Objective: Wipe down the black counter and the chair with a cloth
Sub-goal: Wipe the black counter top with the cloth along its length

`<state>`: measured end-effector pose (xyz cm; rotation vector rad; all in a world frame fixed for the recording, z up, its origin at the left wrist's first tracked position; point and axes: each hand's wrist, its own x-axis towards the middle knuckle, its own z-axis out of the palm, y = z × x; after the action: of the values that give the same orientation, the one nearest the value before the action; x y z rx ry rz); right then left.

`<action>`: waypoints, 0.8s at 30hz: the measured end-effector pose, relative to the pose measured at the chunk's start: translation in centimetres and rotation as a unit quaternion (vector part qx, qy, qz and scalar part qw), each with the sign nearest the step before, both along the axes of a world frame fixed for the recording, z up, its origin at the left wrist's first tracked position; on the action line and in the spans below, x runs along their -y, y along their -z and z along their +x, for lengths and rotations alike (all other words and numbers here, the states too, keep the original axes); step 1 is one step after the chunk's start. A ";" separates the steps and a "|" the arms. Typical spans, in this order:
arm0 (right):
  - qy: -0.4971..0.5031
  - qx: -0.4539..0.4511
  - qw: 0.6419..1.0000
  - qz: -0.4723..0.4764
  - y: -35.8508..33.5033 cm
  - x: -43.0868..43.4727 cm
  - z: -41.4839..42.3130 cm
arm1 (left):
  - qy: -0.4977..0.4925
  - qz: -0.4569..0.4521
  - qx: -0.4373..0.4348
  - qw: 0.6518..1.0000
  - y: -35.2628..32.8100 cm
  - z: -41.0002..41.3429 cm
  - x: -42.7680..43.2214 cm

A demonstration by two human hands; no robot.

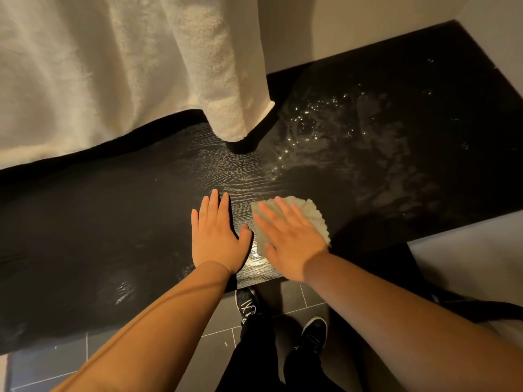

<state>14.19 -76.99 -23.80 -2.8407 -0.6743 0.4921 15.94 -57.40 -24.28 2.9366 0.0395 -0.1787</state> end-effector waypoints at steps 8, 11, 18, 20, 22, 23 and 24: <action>0.104 0.033 0.994 -0.014 0.1 3.4 8.7 | -0.001 0.006 0.000 1.000 0.1 0.0 -0.1; 0.136 0.076 0.988 -0.019 0.7 2.7 6.2 | 0.001 0.010 -0.006 1.000 -0.1 0.0 0.1; -0.063 0.020 0.998 0.014 1.0 1.3 5.3 | -0.001 0.007 -0.010 1.000 -0.3 0.1 0.1; -0.074 0.018 0.997 0.010 1.1 1.8 7.4 | 0.000 0.005 -0.008 1.000 -0.2 0.0 0.0; -0.015 0.031 0.999 0.006 0.7 2.6 9.6 | -0.001 0.004 -0.006 1.000 -0.2 0.0 0.1; 0.035 0.034 0.999 0.000 0.4 3.1 10.4 | -0.002 0.004 -0.007 1.000 -0.2 0.1 0.1; 0.088 0.037 0.995 -0.009 0.2 3.9 10.9 | -0.003 0.003 -0.009 1.000 -0.2 0.1 0.0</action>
<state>25.11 -80.84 -23.98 -2.9128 -0.4283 0.3680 16.06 -57.45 -24.04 2.9415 0.0506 -0.2038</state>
